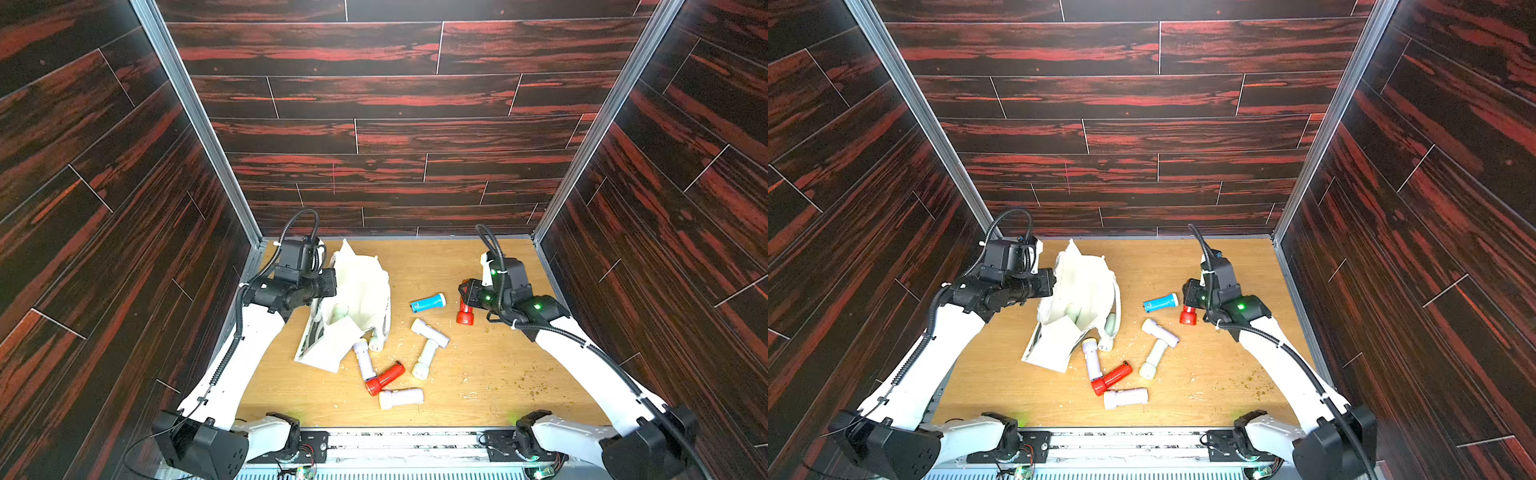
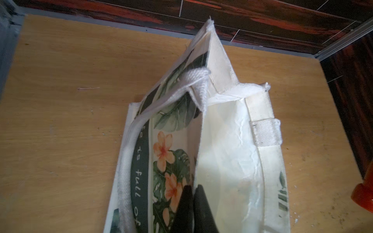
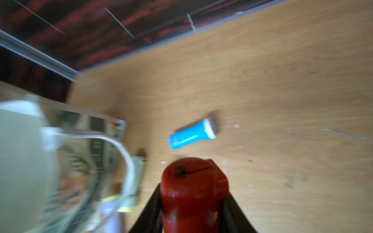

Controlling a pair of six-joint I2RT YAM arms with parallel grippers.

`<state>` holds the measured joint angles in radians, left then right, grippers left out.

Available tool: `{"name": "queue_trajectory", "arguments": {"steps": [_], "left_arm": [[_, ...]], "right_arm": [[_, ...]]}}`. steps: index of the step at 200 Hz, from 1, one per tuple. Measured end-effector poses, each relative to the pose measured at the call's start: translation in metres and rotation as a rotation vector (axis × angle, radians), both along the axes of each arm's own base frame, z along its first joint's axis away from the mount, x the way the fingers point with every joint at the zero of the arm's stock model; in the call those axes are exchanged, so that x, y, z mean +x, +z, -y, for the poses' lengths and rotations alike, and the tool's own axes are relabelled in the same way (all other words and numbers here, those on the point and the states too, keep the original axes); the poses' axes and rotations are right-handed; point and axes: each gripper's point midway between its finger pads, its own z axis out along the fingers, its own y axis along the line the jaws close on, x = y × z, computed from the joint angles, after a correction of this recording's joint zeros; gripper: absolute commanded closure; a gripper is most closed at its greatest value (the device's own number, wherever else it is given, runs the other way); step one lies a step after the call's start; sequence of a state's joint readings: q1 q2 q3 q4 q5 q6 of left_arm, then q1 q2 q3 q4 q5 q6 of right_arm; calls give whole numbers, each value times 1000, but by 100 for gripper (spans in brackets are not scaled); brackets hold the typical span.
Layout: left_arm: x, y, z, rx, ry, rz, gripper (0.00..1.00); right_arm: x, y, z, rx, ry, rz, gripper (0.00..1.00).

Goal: Put the flashlights into the tote bags
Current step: Pick up the flashlight from the center of the board, then place the flashlight in the canvas bag.

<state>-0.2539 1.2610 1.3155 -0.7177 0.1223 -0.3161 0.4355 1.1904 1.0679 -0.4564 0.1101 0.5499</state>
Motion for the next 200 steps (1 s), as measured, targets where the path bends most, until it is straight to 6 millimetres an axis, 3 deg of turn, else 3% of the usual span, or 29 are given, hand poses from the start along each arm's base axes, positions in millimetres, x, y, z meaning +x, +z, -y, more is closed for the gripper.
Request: {"name": "queue_trajectory", "arguments": {"steps": [56, 108, 169, 200], "left_arm": [[0, -1, 8, -105, -16, 3, 100], [5, 1, 5, -228, -3, 7, 100], [7, -1, 5, -323, -10, -8, 100], [7, 1, 8, -352, -23, -7, 100]], "right_arm": [[-9, 24, -39, 209, 62, 37, 100], [-24, 48, -125, 239, 242, 63, 100], [-11, 73, -212, 228, 385, 109, 100], [-2, 72, -246, 199, 445, 114, 100]]}}
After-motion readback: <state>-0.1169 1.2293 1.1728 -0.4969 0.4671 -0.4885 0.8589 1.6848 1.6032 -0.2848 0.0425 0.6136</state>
